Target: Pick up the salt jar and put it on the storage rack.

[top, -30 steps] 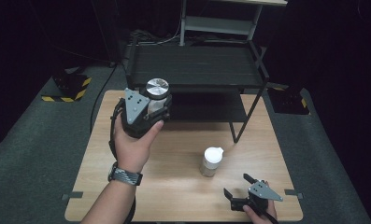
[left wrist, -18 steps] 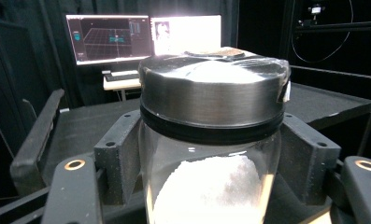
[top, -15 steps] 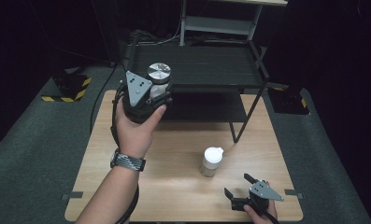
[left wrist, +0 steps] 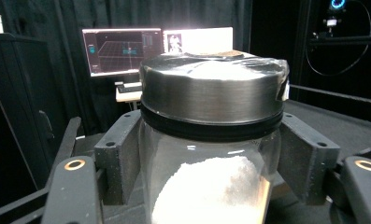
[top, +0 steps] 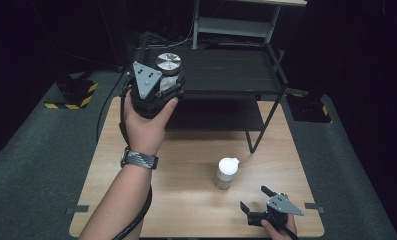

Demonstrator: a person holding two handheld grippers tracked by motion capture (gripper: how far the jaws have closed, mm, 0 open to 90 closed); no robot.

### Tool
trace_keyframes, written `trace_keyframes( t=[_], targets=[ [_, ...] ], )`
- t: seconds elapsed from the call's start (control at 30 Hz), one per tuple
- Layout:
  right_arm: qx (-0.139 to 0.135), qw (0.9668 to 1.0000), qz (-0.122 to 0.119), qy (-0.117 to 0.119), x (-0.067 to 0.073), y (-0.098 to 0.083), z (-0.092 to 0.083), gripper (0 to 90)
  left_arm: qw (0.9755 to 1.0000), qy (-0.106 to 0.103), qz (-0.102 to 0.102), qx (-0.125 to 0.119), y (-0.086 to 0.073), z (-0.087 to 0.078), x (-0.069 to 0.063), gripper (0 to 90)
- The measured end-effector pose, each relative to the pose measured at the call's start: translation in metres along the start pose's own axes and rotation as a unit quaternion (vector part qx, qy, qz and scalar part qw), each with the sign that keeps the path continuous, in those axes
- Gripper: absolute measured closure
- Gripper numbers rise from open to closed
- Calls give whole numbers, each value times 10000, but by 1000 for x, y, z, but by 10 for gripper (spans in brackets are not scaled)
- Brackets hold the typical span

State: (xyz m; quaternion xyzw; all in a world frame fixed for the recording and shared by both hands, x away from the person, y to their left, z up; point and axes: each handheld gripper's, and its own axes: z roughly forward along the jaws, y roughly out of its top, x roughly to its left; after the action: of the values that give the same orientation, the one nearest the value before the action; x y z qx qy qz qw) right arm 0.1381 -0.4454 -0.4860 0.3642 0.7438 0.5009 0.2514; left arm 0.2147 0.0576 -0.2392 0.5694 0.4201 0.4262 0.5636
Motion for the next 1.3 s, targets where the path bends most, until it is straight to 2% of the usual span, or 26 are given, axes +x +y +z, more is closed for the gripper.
trace_keyframes(
  t=[0.43,0.53,0.67,0.9,1.17,1.3],
  targets=[
    [-12,10000,59,34,-2,0,0,1,9998,172,42,78,6,29,-3,310],
    [-27,10000,55,27,-1,-1,-1,1,9998,203,-44,56,6,36,-3,310],
    [-42,10000,36,23,-1,-2,-1,1,9997,242,5,92,6,43,-3,310],
    [-14,10000,-2,48,-2,0,0,1,9992,369,-50,166,5,56,-2,309],
    [-23,10000,-80,28,1,-1,0,1,9990,404,-65,150,1,62,1,309],
    [-50,10000,-72,29,1,-2,-1,1,9990,385,-187,119,-2,63,3,309]
  ],
)
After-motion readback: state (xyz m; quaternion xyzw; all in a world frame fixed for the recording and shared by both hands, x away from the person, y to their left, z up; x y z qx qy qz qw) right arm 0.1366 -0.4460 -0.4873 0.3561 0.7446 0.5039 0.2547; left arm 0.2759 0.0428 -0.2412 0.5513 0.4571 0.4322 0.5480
